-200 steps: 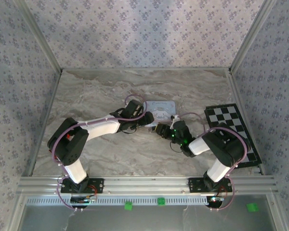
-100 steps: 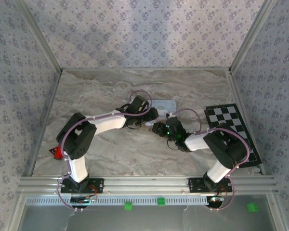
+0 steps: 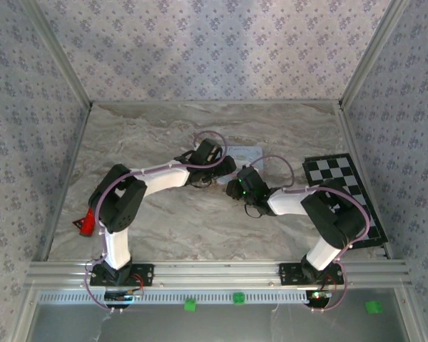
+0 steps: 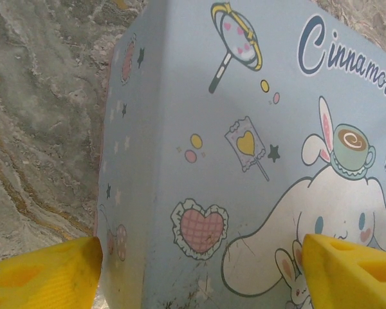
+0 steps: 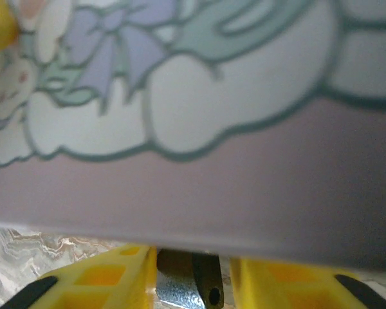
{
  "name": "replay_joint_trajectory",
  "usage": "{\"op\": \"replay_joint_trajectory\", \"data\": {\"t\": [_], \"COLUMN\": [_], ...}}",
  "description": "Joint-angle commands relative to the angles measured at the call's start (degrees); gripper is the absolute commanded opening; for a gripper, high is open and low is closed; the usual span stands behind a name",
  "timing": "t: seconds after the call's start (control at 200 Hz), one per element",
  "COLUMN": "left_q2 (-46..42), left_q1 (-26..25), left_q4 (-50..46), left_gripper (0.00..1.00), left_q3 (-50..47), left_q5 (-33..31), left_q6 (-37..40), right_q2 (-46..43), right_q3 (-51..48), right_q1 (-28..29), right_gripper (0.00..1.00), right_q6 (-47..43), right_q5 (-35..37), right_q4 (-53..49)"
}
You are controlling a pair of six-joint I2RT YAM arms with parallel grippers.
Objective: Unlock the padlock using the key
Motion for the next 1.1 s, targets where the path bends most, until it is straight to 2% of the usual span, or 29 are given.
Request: {"op": "replay_joint_trajectory", "data": {"t": [0.0, 0.065, 0.39, 0.555, 0.68, 1.094], "left_q2": [1.2, 1.1, -0.6, -0.9, -1.2, -1.4], "left_q1": [0.6, 0.8, 2.0, 2.0, 1.6, 0.9], "left_q4": [-2.3, -2.1, -1.9, -1.4, 0.6, 1.7], "left_gripper": [0.80, 0.80, 0.80, 0.79, 0.80, 0.80], "left_q3": [-0.5, -1.1, -4.2, -4.6, -5.9, -6.8], "left_q5": [-2.0, -2.2, -4.7, -4.7, -4.5, -4.0], "left_q6": [-0.1, -0.3, -2.1, -2.3, -3.2, -4.3], "right_q2": [5.6, 5.2, -1.9, -4.7, -3.2, 0.5], "right_q3": [-1.2, -1.9, -7.2, -10.6, -10.8, -16.4], "right_q1": [-1.1, -1.6, -4.0, -5.4, -6.6, -9.6], "right_gripper": [0.26, 0.20, 0.04, 0.03, 0.03, 0.02], "right_q6": [0.6, 1.0, 2.2, 2.7, 5.1, 11.1], "right_q5": [-0.1, -1.5, -3.3, -6.5, -11.0, -16.4], "right_q4": [-6.6, -4.9, -0.7, 5.3, 9.3, 29.6]}}
